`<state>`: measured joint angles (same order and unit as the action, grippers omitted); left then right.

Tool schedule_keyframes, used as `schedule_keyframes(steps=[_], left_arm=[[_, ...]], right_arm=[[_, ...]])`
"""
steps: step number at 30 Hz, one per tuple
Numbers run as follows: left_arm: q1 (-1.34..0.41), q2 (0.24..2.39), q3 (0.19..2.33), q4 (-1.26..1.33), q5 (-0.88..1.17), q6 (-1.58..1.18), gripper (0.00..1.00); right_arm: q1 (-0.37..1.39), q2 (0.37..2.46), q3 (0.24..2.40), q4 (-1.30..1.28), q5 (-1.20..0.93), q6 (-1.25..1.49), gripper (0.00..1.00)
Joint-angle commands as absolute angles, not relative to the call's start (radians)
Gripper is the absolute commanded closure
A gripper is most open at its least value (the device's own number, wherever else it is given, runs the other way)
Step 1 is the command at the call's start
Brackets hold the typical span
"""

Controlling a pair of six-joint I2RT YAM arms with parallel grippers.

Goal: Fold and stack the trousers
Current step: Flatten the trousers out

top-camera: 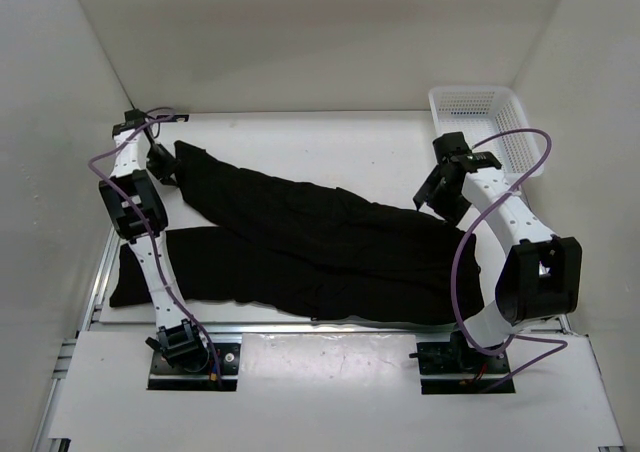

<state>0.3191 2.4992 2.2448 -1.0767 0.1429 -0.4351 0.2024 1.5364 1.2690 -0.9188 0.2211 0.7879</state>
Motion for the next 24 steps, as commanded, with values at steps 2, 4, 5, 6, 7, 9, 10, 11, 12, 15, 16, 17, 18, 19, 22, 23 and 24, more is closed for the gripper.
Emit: schedule_keyframes(steps=[2,4,5,6,7,9,10,11,12,15,16,17,18,19,22,23,24], left_arm=[[0.322,2.49,2.307,-1.095,0.094,-0.437,0.8],[0.322,2.479,2.325,-1.11,0.054,-0.428,0.9],[0.322,2.479,2.336,-1.121,0.042,-0.417,0.9],[0.322,2.441,2.336,-1.141,0.02,-0.417,0.9],[0.322,2.421,2.327,-1.161,-0.054,-0.426,0.9],[0.334,2.337,2.289,-1.186,-0.104,-0.437,0.9],[0.334,2.304,2.255,-1.186,-0.113,-0.452,0.9],[0.362,2.272,2.184,-1.186,-0.114,-0.462,0.9],[0.371,2.213,2.145,-1.195,-0.114,-0.475,0.9],[0.391,2.119,1.994,-1.184,-0.127,-0.485,0.81],[0.4,2.105,1.973,-1.184,-0.127,-0.485,0.72],[0.4,2.096,1.961,-1.195,-0.144,-0.485,0.6],[0.4,2.095,1.951,-1.195,-0.153,-0.485,0.45],[0.4,2.08,1.951,-1.195,-0.153,-0.485,0.18],[0.387,2.066,1.997,-1.195,-0.109,-0.463,0.06],[0.367,2.066,2.046,-1.195,-0.068,-0.436,0.06],[0.354,2.084,2.074,-1.204,-0.057,-0.436,0.09]], right_arm=[[0.196,1.549,1.33,-0.927,0.221,0.785,0.27],[0.196,1.549,1.33,-0.927,0.221,0.785,0.27],[0.196,1.549,1.33,-0.927,0.221,0.785,0.27],[0.196,1.549,1.33,-0.936,0.221,0.785,0.27],[0.196,1.549,1.33,-0.936,0.221,0.785,0.27],[0.196,1.549,1.33,-0.936,0.221,0.795,0.27],[0.196,1.549,1.33,-0.936,0.23,0.795,0.27],[0.196,1.549,1.33,-0.936,0.23,0.795,0.27],[0.196,1.549,1.33,-0.936,0.23,0.795,0.27],[0.196,1.549,1.33,-0.936,0.23,0.795,0.27],[0.196,1.549,1.321,-0.936,0.23,0.795,0.27],[0.187,1.549,1.321,-0.936,0.23,0.795,0.27],[0.187,1.549,1.321,-0.936,0.23,0.795,0.27],[0.187,1.549,1.31,-0.936,0.23,0.784,0.27],[0.187,1.54,1.301,-0.936,0.23,0.784,0.26],[0.164,1.531,1.292,-0.936,0.23,0.784,0.26],[0.154,1.519,1.292,-0.936,0.23,0.784,0.29]])
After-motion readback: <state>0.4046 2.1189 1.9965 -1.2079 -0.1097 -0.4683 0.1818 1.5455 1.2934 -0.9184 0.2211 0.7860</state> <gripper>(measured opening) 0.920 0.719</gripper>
